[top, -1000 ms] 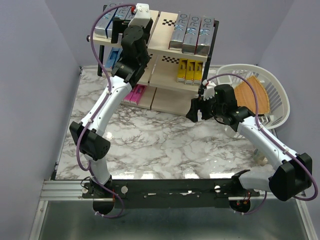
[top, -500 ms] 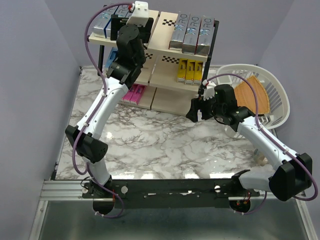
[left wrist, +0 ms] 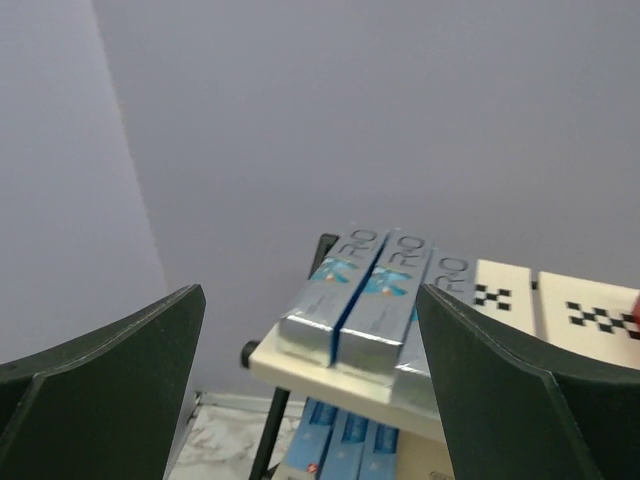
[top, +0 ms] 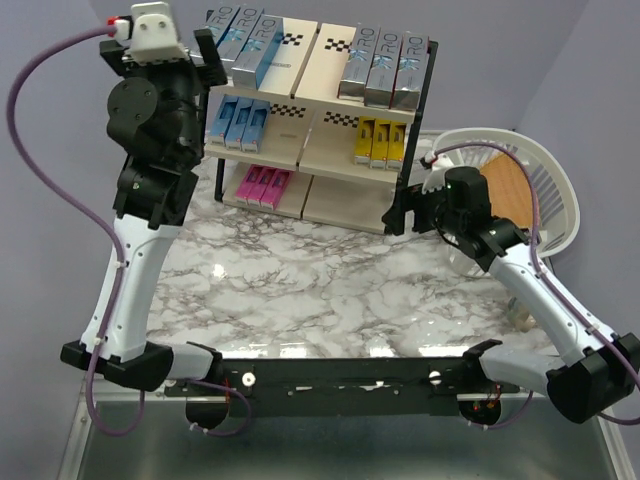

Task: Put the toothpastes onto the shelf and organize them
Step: Adjust the toothpaste on the shelf.

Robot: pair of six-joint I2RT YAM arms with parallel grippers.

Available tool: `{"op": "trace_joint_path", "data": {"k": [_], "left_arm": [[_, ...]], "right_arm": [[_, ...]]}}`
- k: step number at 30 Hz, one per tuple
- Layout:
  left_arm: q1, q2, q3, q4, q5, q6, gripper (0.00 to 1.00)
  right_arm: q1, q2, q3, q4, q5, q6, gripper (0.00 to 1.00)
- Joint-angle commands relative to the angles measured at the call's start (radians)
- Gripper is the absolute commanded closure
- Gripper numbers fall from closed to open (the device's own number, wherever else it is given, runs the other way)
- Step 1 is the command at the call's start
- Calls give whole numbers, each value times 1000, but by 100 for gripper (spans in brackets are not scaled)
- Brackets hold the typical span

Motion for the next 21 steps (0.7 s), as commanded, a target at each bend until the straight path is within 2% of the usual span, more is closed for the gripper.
{"op": "trace_joint_path", "data": {"k": [1, 6, 9, 11, 14, 18, 21], "left_arm": [[127, -110, -214, -28, 104, -189, 1], [158, -292, -448, 119, 26, -112, 1], [167, -370, -570, 229, -41, -41, 1], [169, -409, -647, 320, -69, 4, 1], [171, -418, -684, 348, -77, 29, 1], [172, -374, -646, 262, 30, -45, 1], [174, -325, -603, 207, 194, -105, 1]], "right_arm": [[-1, -90, 42, 18, 280, 83, 2], [-3, -232, 52, 28, 596, 105, 0], [-3, -299, 76, 43, 731, 61, 0], [-3, -322, 101, 63, 781, 16, 0], [-3, -357, 110, 99, 842, -36, 0], [-3, -365, 116, 115, 845, -59, 0], [-4, -359, 116, 103, 816, -44, 0]]}}
